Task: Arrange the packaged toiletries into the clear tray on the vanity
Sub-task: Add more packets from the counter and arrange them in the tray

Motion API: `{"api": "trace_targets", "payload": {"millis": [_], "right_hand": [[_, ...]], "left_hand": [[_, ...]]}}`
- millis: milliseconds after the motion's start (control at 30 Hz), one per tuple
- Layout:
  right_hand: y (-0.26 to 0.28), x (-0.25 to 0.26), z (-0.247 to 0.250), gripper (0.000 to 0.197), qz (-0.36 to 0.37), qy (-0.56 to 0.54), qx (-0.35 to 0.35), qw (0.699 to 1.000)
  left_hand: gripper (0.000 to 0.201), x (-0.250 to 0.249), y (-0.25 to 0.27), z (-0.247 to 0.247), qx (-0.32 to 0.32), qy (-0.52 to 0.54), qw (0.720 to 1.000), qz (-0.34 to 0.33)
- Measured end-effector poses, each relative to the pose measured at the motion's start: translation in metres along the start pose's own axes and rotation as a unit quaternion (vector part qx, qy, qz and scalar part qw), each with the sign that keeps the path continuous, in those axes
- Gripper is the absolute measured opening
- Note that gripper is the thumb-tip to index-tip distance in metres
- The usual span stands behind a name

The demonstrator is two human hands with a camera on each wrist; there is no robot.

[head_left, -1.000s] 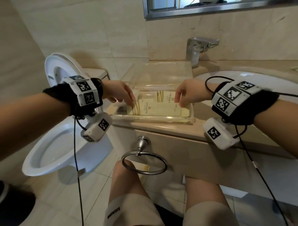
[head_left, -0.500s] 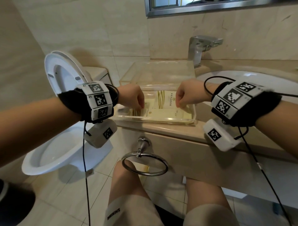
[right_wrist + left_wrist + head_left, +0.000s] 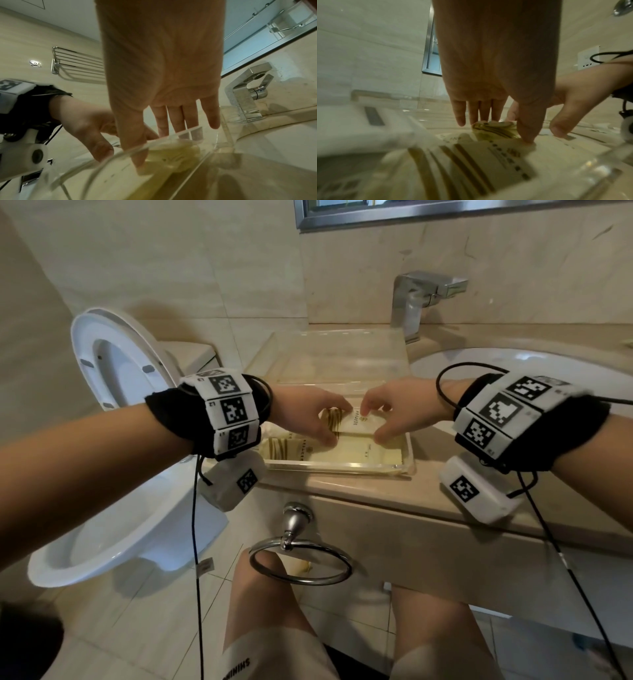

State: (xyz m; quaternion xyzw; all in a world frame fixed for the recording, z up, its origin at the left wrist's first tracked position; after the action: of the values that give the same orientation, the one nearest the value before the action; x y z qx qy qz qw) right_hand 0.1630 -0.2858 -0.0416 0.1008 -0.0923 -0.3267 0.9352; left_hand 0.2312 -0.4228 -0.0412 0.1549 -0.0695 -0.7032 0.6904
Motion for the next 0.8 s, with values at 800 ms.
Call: {"api": "trace_targets", "payload": {"millis": [800], "right_hand": [[-0.005, 0.013, 0.011, 0.01, 0.034, -0.056, -0.042, 0.997]], "left_hand": [[0.049, 0.037, 0.008, 0.03, -0.028, 0.033, 0.996, 0.08]]}}
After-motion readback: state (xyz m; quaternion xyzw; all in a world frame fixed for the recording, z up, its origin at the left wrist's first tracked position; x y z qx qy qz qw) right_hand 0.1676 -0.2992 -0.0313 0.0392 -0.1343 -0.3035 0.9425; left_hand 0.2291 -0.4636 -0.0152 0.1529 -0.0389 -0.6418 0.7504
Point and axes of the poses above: each hand's wrist, its own y-axis away from the middle knuckle, its own z-axis out of the back of the hand, x = y × z, the point moved 2 cm from there along -y, towards the middle knuckle, and after that the axes turned 2 degrees about y, right-handed, at the moved point
